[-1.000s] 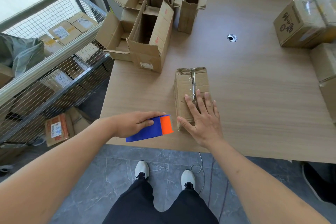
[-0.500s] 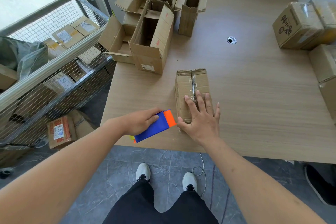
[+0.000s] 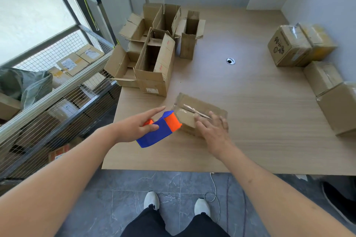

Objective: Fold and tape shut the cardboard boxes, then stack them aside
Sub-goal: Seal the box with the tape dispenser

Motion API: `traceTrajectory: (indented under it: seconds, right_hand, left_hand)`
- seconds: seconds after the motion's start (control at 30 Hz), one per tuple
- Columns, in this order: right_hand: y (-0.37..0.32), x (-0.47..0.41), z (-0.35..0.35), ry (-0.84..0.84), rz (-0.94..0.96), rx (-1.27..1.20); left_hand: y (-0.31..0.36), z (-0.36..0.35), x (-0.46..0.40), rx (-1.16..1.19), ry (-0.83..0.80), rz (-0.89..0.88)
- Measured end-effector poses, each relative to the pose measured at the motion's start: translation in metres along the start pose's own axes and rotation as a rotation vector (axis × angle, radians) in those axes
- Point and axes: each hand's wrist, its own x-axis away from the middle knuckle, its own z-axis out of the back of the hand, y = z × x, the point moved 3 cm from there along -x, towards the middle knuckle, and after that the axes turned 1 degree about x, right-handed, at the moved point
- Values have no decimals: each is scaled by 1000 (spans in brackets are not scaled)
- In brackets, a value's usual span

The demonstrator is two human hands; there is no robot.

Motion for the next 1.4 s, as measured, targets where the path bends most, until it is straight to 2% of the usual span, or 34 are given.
traceTrajectory:
  seconds: [0.1, 0.27, 0.33, 0.53, 0.77, 1.1, 1.4]
  right_hand:
    - [21, 7, 9, 156, 146, 48]
    - [9, 0, 16, 161, 8, -23]
    - [-4, -1, 12, 127, 1, -20]
    - [-19, -3, 6, -122, -41, 4]
    - [-23, -15, 13, -231, -9, -59]
    - [-3, -37, 20, -299, 180, -148]
    - [0, -33, 15, -304, 174, -216]
  left_hand:
    - [14, 10, 4, -31, 5, 2]
    - [21, 15, 4, -72, 21, -37]
    - [21, 15, 4, -52, 37, -51]
    - [9, 16, 12, -40, 67, -66]
    - [12, 18, 12, -69, 90, -112]
    - [15, 20, 20, -146, 83, -162]
    - [12, 13, 21, -145, 83, -161]
